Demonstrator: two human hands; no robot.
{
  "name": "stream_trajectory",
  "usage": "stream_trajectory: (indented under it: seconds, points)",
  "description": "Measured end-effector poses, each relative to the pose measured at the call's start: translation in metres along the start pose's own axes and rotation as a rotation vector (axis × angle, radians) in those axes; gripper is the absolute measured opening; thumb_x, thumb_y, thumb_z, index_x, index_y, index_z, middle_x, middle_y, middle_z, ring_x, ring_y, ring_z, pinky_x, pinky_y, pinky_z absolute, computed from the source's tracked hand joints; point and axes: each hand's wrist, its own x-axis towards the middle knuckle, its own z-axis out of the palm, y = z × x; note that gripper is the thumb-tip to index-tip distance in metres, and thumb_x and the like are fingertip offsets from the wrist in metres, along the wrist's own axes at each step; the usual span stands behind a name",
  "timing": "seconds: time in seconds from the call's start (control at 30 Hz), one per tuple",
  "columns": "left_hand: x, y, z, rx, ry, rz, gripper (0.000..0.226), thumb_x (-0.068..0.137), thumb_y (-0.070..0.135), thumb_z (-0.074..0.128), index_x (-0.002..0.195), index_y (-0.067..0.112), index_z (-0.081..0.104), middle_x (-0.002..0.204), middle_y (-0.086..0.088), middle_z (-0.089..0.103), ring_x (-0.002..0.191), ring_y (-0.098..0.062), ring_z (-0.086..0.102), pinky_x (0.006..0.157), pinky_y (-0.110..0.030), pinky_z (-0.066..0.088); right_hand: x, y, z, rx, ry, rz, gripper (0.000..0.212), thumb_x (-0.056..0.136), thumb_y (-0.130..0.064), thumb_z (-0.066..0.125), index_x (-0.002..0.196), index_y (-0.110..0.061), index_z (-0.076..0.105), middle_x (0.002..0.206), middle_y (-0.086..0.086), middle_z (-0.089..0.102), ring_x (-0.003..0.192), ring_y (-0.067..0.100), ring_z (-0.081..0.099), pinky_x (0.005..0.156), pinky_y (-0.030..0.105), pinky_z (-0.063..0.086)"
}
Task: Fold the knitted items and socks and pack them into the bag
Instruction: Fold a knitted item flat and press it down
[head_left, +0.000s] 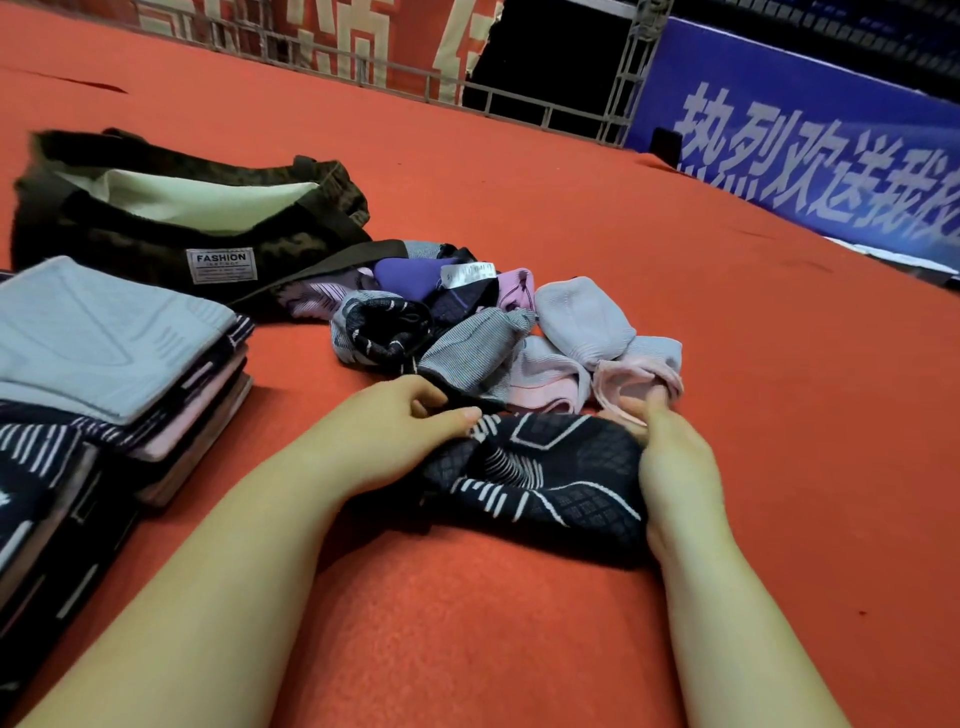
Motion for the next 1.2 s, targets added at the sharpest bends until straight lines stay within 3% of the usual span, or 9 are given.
stream_trajectory:
  seconds: [0.13,0.23,0.3,0.4,0.67,0.8,0.97,1.1,1.2]
  points:
    - [-0.007,0.001,-0.019,-0.015,-0.039,-0.071,0.073,0.049,0.079,0.064,0.106,0.033,0.057,0.103,0.017,0.059,0.092,0.001,0.056,0.074,-0.020,0.043,-0.003,0.004,0.001,-0.133,-0.102,-0.027,0.029,0.087,-0.029,0.065,0.113,-0.018,0.062,0.095,-0.007,0.068,0.080,0.000,0.063,0.070,0.010,0.049]
    - [-0.014,0.001,-0.029,0.164,-0.248,0.019,0.086,0.038,0.071,0.079,0.113,0.042,0.051,0.111,0.022,0.051,0.101,0.003,0.052,0.081,-0.018,0.042,-0.002,0.008,0.000,-0.342,-0.088,-0.035,0.044,0.080,-0.033,0.071,0.120,-0.017,0.062,0.113,-0.003,0.065,0.102,0.013,0.062,0.092,0.028,0.047]
    - [-0.015,0.001,-0.028,0.226,-0.285,0.085,0.066,0.056,0.050,0.084,0.114,0.040,0.054,0.107,0.022,0.057,0.098,0.003,0.056,0.085,-0.016,0.043,-0.001,0.011,-0.002,-0.410,-0.083,-0.026,0.030,0.078,-0.035,0.071,0.103,-0.018,0.070,0.105,-0.001,0.070,0.097,0.017,0.064,0.091,0.036,0.049]
    - [-0.010,0.000,-0.026,0.143,-0.123,0.156,0.009,0.080,0.038,0.071,0.088,0.034,0.068,0.081,0.017,0.068,0.071,0.007,0.059,0.062,-0.006,0.041,0.001,0.014,-0.004,-0.434,-0.071,-0.031,0.017,0.079,-0.033,0.071,0.084,-0.018,0.071,0.087,0.002,0.072,0.084,0.020,0.066,0.079,0.036,0.052]
    - [0.000,-0.007,-0.022,-0.472,0.262,0.138,0.020,0.092,0.031,0.057,0.084,0.021,0.073,0.080,0.010,0.074,0.075,-0.003,0.068,0.075,-0.027,0.051,0.001,0.008,-0.012,-0.387,0.170,-0.169,0.045,0.086,-0.037,0.064,0.055,-0.009,0.047,0.054,0.003,0.045,0.060,0.024,0.040,0.059,0.034,0.031]
    - [-0.005,-0.002,-0.017,-0.525,0.167,0.195,0.018,0.093,0.024,0.056,0.093,0.017,0.073,0.087,0.005,0.075,0.080,-0.007,0.070,0.075,-0.027,0.052,0.003,0.008,-0.013,-0.372,0.226,-0.197,0.031,0.084,-0.045,0.062,0.089,-0.015,0.061,0.095,0.003,0.063,0.095,0.022,0.057,0.081,0.033,0.041]
    - [-0.014,0.012,-0.018,-0.515,0.006,0.335,0.031,0.080,0.033,0.059,0.100,0.014,0.073,0.090,-0.002,0.075,0.088,-0.021,0.071,0.083,-0.039,0.055,-0.020,-0.010,-0.005,-0.375,-0.163,-0.437,0.044,0.068,-0.066,0.059,0.106,-0.044,0.059,0.114,-0.019,0.062,0.115,0.005,0.053,0.098,0.027,0.039]
    - [-0.016,0.017,-0.016,-0.353,0.065,0.423,0.019,0.087,0.030,0.063,0.097,0.018,0.074,0.088,0.006,0.075,0.087,-0.012,0.071,0.085,-0.041,0.054,-0.040,-0.020,0.002,-0.387,-0.431,-0.483,0.031,0.065,-0.055,0.076,0.088,-0.036,0.068,0.084,-0.019,0.069,0.079,-0.003,0.061,0.073,0.018,0.046]
    - [-0.013,0.014,-0.013,-0.145,0.224,0.478,0.025,0.085,0.044,0.056,0.093,0.029,0.074,0.086,0.015,0.073,0.085,-0.002,0.068,0.083,-0.038,0.052,-0.040,-0.020,0.002,-0.471,-0.451,-0.480,0.015,0.076,-0.039,0.074,0.078,-0.025,0.068,0.071,-0.011,0.067,0.064,0.005,0.059,0.065,0.030,0.048]
